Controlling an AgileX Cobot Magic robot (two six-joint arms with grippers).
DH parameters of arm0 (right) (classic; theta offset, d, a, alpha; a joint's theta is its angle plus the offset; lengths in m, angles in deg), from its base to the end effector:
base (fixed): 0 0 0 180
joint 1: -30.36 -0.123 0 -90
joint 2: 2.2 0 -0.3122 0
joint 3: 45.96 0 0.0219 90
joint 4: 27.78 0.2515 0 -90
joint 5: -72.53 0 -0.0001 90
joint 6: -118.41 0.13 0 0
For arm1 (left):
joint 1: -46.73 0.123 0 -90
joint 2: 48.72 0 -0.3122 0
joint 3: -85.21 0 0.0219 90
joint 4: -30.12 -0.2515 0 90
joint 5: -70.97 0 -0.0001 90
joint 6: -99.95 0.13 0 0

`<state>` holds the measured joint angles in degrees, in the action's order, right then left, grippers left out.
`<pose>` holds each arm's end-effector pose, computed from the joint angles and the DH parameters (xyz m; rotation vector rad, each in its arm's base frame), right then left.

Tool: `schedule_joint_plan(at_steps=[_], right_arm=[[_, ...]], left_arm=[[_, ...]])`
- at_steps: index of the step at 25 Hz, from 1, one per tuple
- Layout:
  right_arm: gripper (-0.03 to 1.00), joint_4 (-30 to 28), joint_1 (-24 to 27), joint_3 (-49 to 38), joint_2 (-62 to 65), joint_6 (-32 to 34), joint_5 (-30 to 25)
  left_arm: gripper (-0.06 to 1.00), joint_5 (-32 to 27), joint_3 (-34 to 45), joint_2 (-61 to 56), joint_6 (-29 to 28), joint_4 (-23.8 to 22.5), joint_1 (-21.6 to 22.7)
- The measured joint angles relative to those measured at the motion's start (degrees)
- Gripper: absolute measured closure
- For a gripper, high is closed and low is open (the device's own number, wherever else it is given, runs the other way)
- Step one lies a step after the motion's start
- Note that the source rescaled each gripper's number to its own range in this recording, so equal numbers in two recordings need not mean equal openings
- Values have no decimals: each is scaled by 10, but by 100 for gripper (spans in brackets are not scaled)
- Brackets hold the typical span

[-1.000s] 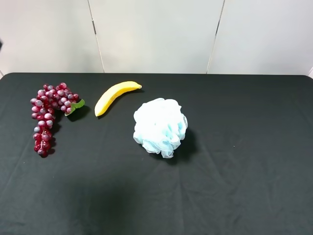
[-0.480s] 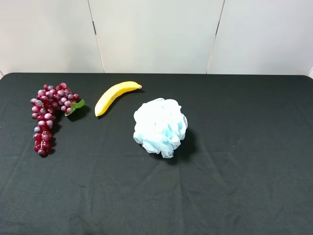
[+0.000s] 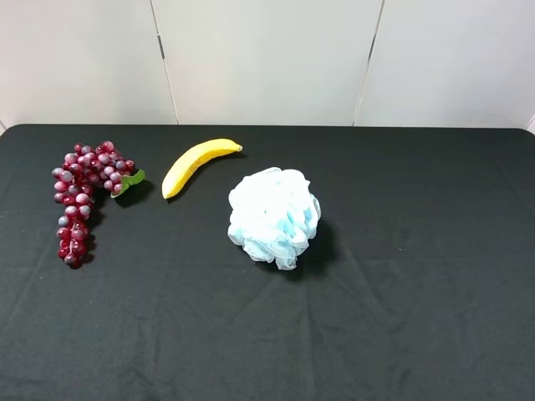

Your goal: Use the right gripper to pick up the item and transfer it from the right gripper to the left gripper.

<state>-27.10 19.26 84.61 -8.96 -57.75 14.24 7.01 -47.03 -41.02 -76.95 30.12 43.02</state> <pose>0.0047 0.0023 0.2639 -0.1270 1.9986 0.1815 -0.0014 0.0001 0.2615 0.1238 2.0806 -0.0065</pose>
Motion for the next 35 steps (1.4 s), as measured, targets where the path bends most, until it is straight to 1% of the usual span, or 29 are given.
schedule_joint_plan(at_steps=[2, 5, 14, 17, 20, 22, 25, 35], right_arm=[[-3, 0, 0, 0, 0, 0, 0], [-3, 0, 0, 0, 0, 0, 0], [-3, 1, 1, 0, 0, 0, 0], [-3, 2, 19, 0, 0, 0, -1], [-3, 2, 53, 0, 0, 0, -1], [-3, 2, 74, 0, 0, 0, -1], [-3, 2, 92, 0, 0, 0, -1], [-3, 2, 95, 0, 0, 0, -1]], left_arm=[[-6, 15, 8, -9, 0, 0, 0], [-6, 30, 17, -9, 0, 18, 0], [-6, 31, 17, -9, 0, 22, 0], [-6, 31, 17, -9, 0, 22, 0], [-6, 31, 17, -9, 0, 22, 4], [-6, 31, 17, -9, 0, 23, 18], [-6, 31, 17, -9, 0, 23, 38], [-5, 31, 17, -9, 0, 23, 39]])
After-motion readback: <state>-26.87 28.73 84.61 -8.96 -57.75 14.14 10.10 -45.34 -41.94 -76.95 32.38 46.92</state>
